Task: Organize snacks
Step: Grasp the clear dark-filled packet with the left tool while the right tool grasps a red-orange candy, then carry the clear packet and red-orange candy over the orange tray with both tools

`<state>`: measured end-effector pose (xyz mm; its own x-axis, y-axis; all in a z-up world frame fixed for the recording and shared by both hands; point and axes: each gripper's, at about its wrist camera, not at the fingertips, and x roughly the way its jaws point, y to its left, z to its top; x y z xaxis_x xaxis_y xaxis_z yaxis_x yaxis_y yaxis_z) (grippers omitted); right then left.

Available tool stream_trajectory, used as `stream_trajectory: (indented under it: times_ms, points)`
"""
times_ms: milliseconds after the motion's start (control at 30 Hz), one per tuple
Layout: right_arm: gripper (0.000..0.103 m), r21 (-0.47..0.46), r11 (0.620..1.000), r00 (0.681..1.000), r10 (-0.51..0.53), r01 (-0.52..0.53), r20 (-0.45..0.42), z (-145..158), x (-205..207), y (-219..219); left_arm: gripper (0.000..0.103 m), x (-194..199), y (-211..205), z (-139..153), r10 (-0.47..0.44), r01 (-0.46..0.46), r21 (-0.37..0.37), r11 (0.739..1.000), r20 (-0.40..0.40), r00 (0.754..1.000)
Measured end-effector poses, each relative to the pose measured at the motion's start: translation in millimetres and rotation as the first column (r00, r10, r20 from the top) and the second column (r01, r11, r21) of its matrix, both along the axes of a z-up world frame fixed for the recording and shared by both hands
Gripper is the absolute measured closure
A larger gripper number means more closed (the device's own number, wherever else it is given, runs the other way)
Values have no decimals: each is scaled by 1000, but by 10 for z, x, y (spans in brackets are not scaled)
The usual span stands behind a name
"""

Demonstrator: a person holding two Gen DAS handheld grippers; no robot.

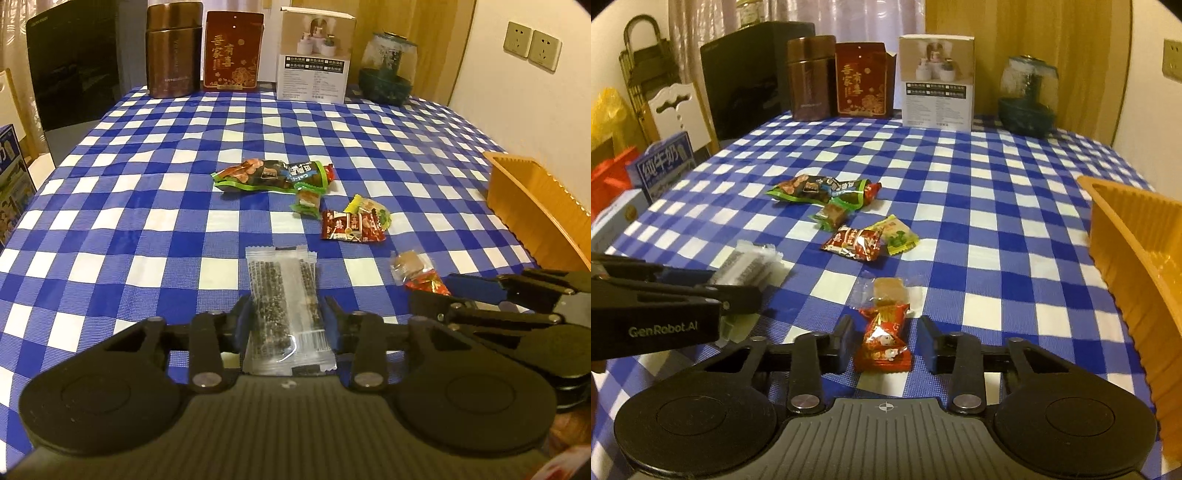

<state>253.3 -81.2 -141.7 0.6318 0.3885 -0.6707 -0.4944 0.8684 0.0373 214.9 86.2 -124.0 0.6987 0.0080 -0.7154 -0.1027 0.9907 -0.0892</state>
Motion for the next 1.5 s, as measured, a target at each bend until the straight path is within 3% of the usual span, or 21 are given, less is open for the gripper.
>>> stream_trajectory:
  times_ms: [233,900,1500]
  points:
    - [81,-11,1000,1000,-6,6,7,15,-45,-12,66,-55,-59,41,-3,3,5,1000,6,1000]
    - [81,89,991,995,-99,100,-16,540,-778,-549,66,-748,-448,487,-26,26,1,1000,47,999]
    - [81,119,979,986,-165,165,-8,841,-1269,-928,66,-1182,-778,788,-71,70,14,997,81,994]
